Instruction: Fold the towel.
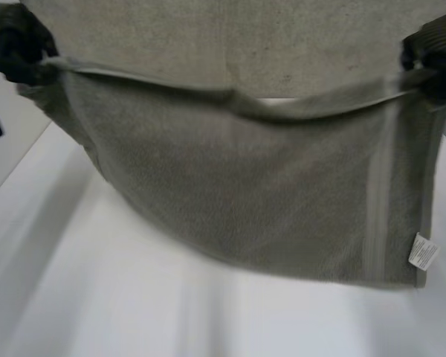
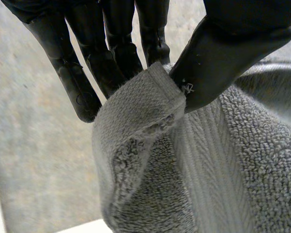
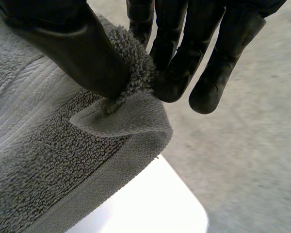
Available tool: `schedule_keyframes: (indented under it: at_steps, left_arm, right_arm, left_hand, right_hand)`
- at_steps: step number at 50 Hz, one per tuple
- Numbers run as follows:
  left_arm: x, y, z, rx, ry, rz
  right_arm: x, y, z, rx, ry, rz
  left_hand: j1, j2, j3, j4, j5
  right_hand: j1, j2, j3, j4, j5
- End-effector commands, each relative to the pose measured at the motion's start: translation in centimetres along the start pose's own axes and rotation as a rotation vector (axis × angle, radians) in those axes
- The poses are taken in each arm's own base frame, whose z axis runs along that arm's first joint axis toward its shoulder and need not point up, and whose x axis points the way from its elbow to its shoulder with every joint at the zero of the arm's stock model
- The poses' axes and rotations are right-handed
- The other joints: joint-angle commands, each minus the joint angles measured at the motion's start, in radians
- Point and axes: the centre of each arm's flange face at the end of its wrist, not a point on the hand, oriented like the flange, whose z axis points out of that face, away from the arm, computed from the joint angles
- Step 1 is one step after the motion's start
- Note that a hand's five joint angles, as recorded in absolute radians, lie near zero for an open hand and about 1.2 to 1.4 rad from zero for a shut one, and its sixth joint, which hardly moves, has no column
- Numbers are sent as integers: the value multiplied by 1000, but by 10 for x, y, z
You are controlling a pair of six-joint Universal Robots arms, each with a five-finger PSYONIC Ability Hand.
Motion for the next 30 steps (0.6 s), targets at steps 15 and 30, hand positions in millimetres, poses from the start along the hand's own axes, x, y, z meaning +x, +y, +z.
schedule_keyframes:
  at_steps: [15,30]
  left_arm:
    - [5,-49,113,355,-74,18]
    - [-8,22,88,94,-92,-77]
  right_arm:
    - [12,-64,77,385,312,27]
    - [-38,9,72,-39,-4,17]
  left_hand:
    - [168,71,60,34,92]
    - [168,71,60,34,92]
  right_hand:
    - [95,88,62,55,71]
    - [95,88,62,55,71]
